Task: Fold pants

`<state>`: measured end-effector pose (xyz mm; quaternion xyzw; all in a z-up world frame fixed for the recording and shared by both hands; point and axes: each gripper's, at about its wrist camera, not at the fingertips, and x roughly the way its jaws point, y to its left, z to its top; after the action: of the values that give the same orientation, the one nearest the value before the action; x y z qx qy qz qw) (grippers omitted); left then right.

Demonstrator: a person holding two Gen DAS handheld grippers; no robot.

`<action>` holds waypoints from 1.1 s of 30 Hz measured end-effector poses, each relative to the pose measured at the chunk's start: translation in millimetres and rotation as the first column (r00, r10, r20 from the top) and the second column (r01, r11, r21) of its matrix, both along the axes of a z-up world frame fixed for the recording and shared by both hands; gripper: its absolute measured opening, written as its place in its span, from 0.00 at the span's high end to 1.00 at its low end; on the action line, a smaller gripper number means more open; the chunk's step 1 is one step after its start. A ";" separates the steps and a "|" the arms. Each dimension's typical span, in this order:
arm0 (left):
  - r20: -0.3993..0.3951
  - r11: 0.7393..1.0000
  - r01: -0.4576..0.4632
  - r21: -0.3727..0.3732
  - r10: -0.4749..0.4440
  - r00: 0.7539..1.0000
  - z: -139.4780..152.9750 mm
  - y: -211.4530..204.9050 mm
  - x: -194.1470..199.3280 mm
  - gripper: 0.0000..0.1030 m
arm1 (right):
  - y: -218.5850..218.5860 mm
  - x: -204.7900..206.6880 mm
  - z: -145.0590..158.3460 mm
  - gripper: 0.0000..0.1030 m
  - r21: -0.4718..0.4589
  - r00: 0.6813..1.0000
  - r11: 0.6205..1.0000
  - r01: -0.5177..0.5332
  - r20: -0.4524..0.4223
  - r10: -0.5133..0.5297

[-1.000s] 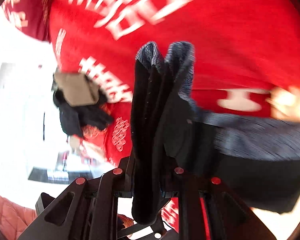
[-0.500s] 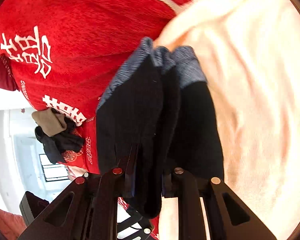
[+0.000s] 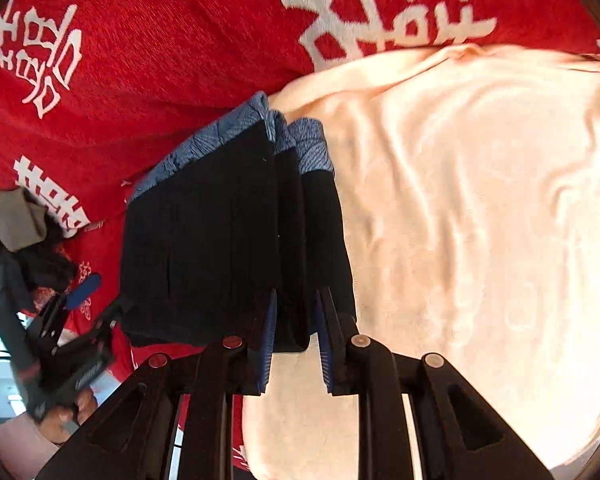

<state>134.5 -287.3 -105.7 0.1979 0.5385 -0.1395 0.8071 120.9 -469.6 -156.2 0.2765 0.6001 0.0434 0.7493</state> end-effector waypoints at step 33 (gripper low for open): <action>-0.254 0.974 -0.213 -0.078 0.187 0.949 -47.6 68.9 12.8 0.11 | 60.4 -16.8 -10.3 0.65 -0.056 0.993 0.996 -0.069 -0.095 0.064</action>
<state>147.4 -218.4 -153.3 0.0812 0.6432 -0.1082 0.7537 104.1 -409.3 -166.5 0.2357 0.6443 0.0375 0.7266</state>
